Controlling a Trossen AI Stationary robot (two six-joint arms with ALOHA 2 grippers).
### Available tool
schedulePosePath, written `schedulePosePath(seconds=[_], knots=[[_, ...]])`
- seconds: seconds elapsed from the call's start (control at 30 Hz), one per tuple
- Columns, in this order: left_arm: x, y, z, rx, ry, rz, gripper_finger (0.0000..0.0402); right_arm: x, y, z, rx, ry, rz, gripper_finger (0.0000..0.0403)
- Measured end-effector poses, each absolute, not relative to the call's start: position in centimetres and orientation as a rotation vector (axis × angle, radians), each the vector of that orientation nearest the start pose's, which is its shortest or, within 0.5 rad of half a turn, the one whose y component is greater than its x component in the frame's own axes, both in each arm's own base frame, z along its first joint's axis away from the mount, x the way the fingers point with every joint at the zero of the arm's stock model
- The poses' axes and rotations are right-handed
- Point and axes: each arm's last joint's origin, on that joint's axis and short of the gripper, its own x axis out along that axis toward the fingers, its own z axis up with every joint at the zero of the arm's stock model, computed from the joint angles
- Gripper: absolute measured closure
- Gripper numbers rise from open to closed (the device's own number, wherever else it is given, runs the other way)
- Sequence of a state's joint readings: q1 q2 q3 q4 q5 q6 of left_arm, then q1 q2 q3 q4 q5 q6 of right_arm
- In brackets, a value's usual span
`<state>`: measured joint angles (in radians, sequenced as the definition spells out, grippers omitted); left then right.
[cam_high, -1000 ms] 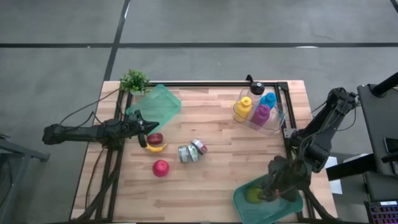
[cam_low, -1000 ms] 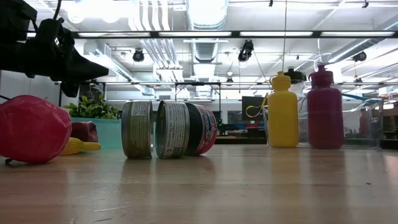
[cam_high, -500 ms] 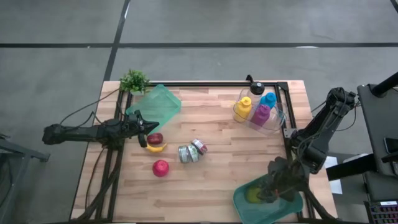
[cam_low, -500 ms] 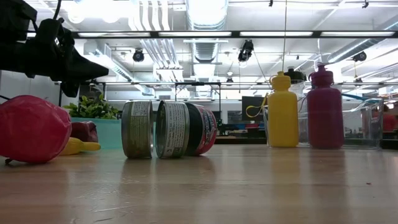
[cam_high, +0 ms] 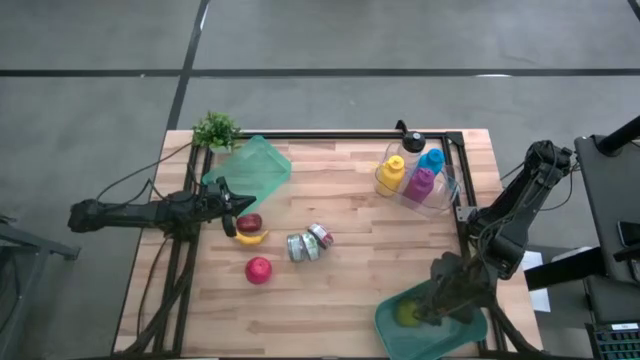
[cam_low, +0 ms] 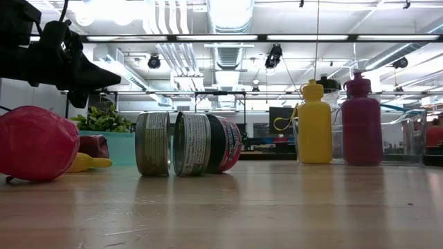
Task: Pick & Place Food Item
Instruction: Put the black grapes into the dark green bin, then put the bottom red apple into the dark green bin
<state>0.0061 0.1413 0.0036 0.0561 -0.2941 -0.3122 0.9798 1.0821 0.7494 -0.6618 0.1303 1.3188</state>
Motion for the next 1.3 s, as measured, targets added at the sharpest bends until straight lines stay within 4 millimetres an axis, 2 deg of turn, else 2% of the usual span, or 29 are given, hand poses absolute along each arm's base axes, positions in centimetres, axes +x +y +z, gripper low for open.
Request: schedulePosePath(seconds=[0.5,0.87,1.07,1.3], knots=[[10.5,0.9,15.9,-0.298,0.034,0.31,0.04,11.5,16.4,23.5,0.734,1.166,0.037,0.0136],[10.5,0.9,15.9,-0.298,0.033,0.31,0.04,11.4,16.1,26.1,0.775,1.072,0.101,0.0076],[10.5,0.9,15.9,-0.298,0.034,0.31,0.04,11.4,15.6,27.1,0.733,0.979,0.121,0.0069],[10.5,0.9,15.9,-0.298,0.034,0.31,0.04,11.8,15.3,28.1,0.628,0.803,0.065,0.0068]])
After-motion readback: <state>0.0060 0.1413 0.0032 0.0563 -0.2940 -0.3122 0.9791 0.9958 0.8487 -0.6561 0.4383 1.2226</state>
